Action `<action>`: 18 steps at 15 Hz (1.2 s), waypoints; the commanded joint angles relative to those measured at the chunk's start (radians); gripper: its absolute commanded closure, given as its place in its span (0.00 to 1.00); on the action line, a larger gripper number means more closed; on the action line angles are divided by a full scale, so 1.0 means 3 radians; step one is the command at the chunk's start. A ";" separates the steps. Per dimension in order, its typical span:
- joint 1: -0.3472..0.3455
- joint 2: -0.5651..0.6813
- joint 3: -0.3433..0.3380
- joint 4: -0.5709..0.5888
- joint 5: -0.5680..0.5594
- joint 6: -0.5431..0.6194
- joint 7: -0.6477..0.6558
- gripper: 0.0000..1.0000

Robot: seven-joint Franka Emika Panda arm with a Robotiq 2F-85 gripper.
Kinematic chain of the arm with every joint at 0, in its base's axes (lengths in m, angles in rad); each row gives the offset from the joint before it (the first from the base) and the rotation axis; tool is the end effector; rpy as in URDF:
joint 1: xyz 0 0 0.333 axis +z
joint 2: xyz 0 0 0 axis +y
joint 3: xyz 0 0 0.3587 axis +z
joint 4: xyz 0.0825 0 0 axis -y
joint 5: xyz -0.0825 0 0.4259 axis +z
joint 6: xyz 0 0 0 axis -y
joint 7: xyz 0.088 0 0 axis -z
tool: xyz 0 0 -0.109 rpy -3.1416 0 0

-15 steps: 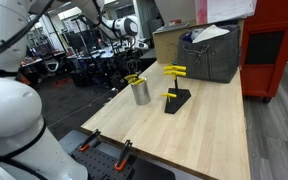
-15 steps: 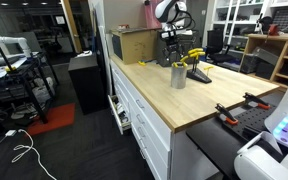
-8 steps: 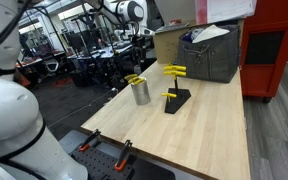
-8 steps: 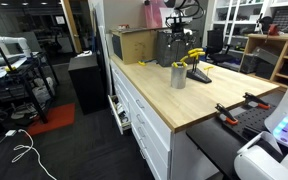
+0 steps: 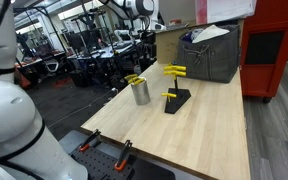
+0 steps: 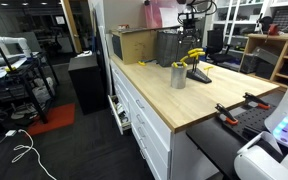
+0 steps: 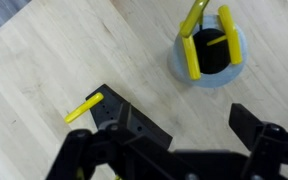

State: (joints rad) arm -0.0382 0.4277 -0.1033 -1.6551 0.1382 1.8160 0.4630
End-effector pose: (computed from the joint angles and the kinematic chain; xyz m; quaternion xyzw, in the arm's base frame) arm 0.6877 -0.0785 0.3617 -0.9382 0.3174 0.1364 0.0208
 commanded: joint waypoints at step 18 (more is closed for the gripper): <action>-0.0365 -0.1953 -0.0163 -0.1598 -0.0907 0.0268 -0.2198 0.00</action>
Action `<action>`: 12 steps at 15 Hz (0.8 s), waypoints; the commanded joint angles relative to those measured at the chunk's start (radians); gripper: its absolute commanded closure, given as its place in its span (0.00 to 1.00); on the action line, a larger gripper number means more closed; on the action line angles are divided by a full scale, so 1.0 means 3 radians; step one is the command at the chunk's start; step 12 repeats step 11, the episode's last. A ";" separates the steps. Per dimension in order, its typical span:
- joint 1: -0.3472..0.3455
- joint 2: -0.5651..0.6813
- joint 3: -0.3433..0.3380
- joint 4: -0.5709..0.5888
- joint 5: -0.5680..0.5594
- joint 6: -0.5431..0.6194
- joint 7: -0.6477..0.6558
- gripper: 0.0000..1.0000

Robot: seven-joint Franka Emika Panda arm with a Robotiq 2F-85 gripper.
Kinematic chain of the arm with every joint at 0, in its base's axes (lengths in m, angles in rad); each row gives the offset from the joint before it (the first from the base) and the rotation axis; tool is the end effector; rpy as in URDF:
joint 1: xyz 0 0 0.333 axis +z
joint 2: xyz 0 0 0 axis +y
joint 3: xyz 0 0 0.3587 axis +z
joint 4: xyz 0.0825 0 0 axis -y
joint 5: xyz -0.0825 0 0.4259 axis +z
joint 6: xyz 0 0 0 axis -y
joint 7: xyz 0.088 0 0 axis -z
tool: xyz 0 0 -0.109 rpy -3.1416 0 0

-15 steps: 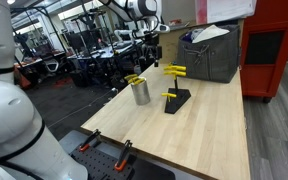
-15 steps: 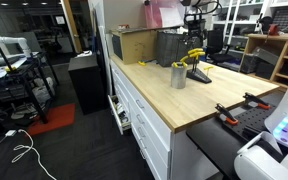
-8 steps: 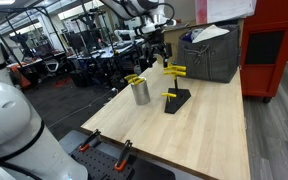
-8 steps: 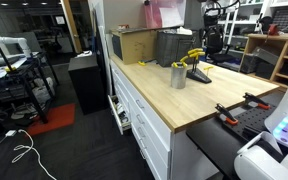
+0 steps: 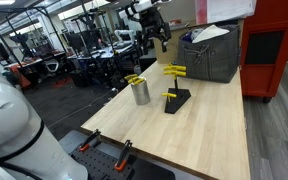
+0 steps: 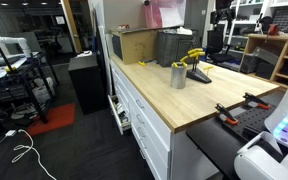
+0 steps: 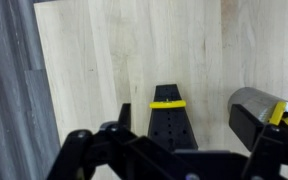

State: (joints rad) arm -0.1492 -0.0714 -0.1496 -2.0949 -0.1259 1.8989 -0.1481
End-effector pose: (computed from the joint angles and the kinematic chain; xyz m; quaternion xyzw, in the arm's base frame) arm 0.5224 -0.1720 0.4655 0.9954 -0.0506 -0.0726 0.0377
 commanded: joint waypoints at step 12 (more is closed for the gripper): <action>0.0042 -0.0308 0.0011 -0.0023 0.0010 -0.0072 -0.0070 0.00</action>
